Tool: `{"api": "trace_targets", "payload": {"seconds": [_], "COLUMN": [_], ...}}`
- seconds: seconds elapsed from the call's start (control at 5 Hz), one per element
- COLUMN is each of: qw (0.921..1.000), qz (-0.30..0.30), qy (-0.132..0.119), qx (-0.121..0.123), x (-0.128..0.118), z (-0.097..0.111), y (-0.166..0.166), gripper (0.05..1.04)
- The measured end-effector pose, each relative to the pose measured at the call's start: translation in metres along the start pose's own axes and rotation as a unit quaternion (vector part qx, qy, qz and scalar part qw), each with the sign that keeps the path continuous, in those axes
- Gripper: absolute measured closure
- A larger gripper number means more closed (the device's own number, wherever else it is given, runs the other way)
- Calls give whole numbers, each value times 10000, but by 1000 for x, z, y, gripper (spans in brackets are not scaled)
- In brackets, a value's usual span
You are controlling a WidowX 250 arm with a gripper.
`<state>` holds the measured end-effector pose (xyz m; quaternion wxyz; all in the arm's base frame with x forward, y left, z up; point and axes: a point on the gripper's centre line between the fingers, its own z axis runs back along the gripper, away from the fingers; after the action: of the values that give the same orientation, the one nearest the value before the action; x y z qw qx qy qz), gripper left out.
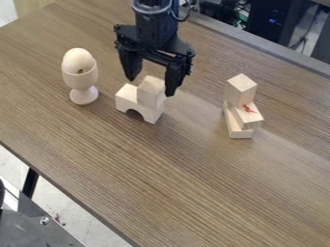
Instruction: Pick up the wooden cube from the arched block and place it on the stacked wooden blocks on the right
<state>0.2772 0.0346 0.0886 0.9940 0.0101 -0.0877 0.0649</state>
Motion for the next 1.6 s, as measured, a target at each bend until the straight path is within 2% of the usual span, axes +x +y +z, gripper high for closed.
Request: {"api": "trace_targets", "payload": {"seconds": [0.2, 0.6, 0.8, 1.0, 1.2, 1.6], "qw": [10000, 9997, 9997, 9996, 9995, 9963], "qz": [6, -186, -171, -237, -230, -43], "qy": [-54, 123, 161, 138, 135, -597], "qx": [0, -30, -28, -57, -171, -610], "x": [1, 1, 2, 4, 3, 14], "z": [-8, -26, -31, -30, -22, 49], "y": [1, 0, 0, 0, -6, -38], "gripper": [85, 122, 400, 498, 498, 498]}}
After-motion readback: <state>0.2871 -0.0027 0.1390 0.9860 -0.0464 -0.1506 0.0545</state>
